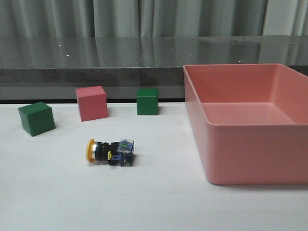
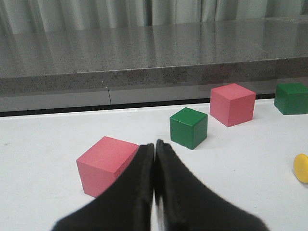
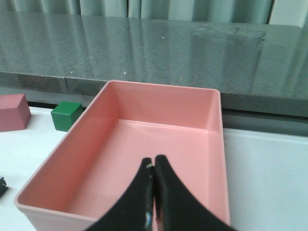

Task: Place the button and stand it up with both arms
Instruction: 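Withdraw the right gripper back over the pink bin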

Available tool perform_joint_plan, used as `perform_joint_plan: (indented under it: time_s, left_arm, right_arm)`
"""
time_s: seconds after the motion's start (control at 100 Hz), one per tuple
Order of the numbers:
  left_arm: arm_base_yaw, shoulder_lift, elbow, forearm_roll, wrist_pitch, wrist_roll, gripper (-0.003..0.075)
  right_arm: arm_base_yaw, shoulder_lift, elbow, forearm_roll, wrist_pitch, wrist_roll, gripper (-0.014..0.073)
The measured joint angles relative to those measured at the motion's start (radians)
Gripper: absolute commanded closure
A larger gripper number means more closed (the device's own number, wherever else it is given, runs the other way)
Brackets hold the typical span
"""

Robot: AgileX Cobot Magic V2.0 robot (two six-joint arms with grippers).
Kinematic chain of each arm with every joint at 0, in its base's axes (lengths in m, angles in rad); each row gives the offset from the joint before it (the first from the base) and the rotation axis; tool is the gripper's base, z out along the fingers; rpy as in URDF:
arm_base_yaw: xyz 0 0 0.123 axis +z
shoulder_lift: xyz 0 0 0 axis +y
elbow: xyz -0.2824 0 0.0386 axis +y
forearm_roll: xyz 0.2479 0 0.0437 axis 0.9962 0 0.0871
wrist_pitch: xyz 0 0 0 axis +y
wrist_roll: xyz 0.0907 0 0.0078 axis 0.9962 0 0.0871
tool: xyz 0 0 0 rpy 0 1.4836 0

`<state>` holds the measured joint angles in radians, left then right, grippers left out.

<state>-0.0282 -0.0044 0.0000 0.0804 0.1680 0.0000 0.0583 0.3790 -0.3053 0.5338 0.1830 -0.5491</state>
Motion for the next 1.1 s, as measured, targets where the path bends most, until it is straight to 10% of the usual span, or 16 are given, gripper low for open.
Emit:
perform_joint_plan:
  time_s: [0.61,1.1]
  left_arm:
    - [0.0,0.024,-0.044,-0.203,0.026,0.0,0.0739]
    - [-0.195,0.811,-0.735,-0.23,0.363,0.189,0.0739]
  right_arm:
    - [0.0,0.0,0.0,0.001,0.002,0.0,0.0652]
    - [0.0,0.0,0.0,0.001,0.005,0.0,0.0652]
